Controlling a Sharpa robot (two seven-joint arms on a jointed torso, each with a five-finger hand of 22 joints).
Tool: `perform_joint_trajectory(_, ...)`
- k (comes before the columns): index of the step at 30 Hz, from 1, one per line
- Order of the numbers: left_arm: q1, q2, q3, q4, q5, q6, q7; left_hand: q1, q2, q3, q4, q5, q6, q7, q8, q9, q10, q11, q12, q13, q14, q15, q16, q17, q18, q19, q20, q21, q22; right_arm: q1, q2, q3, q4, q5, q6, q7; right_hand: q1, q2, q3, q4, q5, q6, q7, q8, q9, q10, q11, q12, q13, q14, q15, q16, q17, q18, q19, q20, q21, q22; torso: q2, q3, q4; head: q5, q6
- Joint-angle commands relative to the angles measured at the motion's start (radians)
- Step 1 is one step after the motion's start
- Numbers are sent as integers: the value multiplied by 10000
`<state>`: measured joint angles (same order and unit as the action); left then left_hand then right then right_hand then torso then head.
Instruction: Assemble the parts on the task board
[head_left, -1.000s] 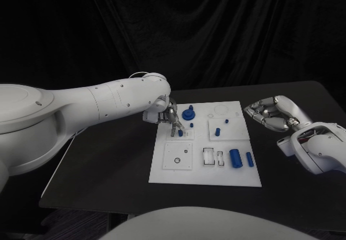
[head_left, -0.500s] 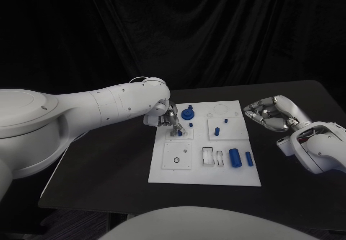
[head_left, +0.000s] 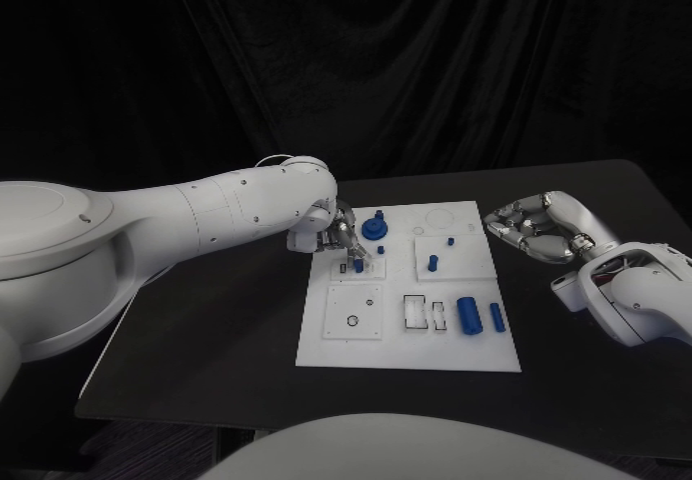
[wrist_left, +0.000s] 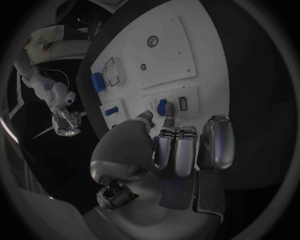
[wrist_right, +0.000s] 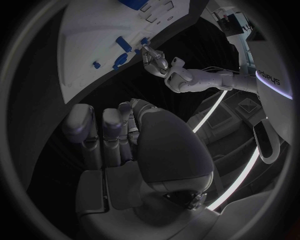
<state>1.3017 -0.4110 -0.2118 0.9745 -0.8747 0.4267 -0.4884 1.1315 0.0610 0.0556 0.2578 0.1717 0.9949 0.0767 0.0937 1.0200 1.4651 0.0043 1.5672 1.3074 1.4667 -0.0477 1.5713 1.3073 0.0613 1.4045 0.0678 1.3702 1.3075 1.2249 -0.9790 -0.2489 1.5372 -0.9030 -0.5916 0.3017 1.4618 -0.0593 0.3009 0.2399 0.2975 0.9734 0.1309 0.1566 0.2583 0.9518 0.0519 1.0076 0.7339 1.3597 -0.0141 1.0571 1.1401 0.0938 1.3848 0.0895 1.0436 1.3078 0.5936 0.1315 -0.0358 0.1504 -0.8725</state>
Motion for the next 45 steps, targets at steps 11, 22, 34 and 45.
perform_joint_trajectory(11,-99,50,7,-138,83,-429,122,292,178,188,-358,891,25,-17,-158,-118,1057,45,36,2634,1041,59,-5,2635,24,-109,34,-167,1364,-23,5,8,7,-6,165,-110,16,35,-10,34,118,-84,-21,-40,23,-75,-8,-43,-22,-67,-3,-72,-18,55,-73,26,-58,1319,-8,6,-1,4,-2)
perform_joint_trajectory(22,-180,71,7,-192,83,-350,69,487,184,377,-571,1026,48,-49,-170,-132,1057,17,36,2634,1041,39,-5,2635,40,-149,20,-240,1347,-23,10,8,7,-6,163,-115,46,37,-1,16,174,-79,-23,-34,30,-87,-13,-51,-33,-70,-5,-76,-21,57,-77,25,-67,1317,0,0,-8,4,-2)
perform_joint_trajectory(34,-221,46,7,-130,83,-275,84,611,161,538,-747,1080,66,-69,-174,-140,1057,-1,36,2634,1041,24,-5,2635,42,-151,6,-263,1354,-23,25,8,-8,-6,156,-130,71,34,6,-2,201,-79,-26,-31,34,-91,-15,-52,-35,-71,-8,-77,-22,57,-75,24,-61,1318,-4,3,-1,-11,-2)
perform_joint_trajectory(45,-235,37,7,-58,83,-335,186,747,157,805,-976,1135,117,-99,-175,-160,1057,-29,36,2634,1041,0,-5,2635,37,-127,-17,-261,1381,-24,36,8,-22,-6,163,-144,89,42,13,-12,216,-76,-26,-28,38,-90,-14,-51,-33,-69,-9,-71,-17,60,-81,23,-79,1314,-11,0,4,-35,-2)
